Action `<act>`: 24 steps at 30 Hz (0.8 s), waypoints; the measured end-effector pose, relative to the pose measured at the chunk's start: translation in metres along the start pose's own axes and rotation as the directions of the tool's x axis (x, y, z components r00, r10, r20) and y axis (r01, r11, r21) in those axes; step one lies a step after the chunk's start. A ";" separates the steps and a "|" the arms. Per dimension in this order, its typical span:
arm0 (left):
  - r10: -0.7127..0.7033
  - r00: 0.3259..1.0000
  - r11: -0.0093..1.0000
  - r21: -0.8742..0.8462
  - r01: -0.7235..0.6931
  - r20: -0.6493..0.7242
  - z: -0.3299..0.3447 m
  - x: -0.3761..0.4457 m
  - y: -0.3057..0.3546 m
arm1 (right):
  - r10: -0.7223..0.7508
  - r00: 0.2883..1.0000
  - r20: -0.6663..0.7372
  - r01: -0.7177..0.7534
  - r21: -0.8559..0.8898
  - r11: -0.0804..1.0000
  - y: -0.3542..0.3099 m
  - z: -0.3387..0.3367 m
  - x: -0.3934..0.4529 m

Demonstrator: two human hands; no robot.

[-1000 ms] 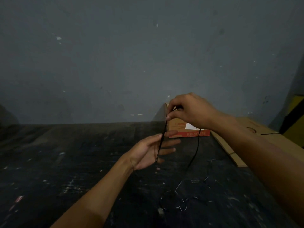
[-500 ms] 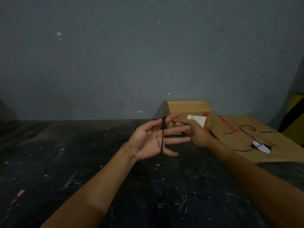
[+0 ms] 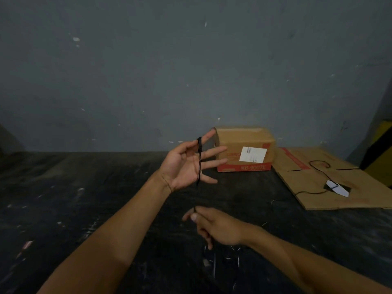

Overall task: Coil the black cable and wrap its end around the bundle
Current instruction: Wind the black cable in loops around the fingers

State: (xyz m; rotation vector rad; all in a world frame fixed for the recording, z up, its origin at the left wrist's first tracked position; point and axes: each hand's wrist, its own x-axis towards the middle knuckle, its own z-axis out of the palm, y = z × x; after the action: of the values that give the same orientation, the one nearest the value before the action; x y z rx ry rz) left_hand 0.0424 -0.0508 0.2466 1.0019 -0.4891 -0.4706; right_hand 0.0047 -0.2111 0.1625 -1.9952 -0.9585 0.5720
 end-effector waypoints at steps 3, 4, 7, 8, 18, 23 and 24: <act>0.012 0.997 1.000 0.012 -0.011 -0.071 -0.010 -0.004 0.002 | 0.000 0.997 0.076 0.009 -0.129 0.992 -0.025 -0.005 -0.008; 0.008 0.996 1.000 0.018 -0.007 -0.086 -0.014 -0.006 0.002 | -0.025 0.997 0.075 0.040 -0.207 0.978 -0.032 -0.010 -0.011; -0.016 0.994 1.000 0.015 0.018 -0.111 -0.026 -0.015 0.001 | -0.105 0.994 0.030 0.109 -0.374 0.921 -0.053 -0.032 -0.017; -0.029 0.993 1.000 0.002 0.029 -0.115 -0.029 -0.018 0.000 | -0.118 0.993 0.012 0.113 -0.401 0.909 -0.060 -0.042 -0.020; -0.216 0.974 0.972 0.083 0.222 -0.075 -0.019 -0.025 -0.025 | -0.292 0.915 -0.277 0.018 -0.697 0.717 -0.113 -0.124 -0.014; -0.293 0.956 0.949 0.121 0.292 -0.009 -0.011 -0.026 -0.032 | -0.364 0.815 -0.450 -0.062 -0.694 0.717 -0.104 -0.154 -0.009; -0.291 0.957 0.950 0.116 0.290 -0.010 -0.010 -0.026 -0.032 | -0.362 0.809 -0.463 -0.062 -0.679 0.731 -0.096 -0.157 -0.006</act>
State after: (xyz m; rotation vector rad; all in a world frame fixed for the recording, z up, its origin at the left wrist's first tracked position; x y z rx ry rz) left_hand 0.0230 -0.0437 0.2094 1.1927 -0.3789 -0.7160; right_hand 0.0672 -0.2568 0.3296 -2.4493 -1.0029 -0.5726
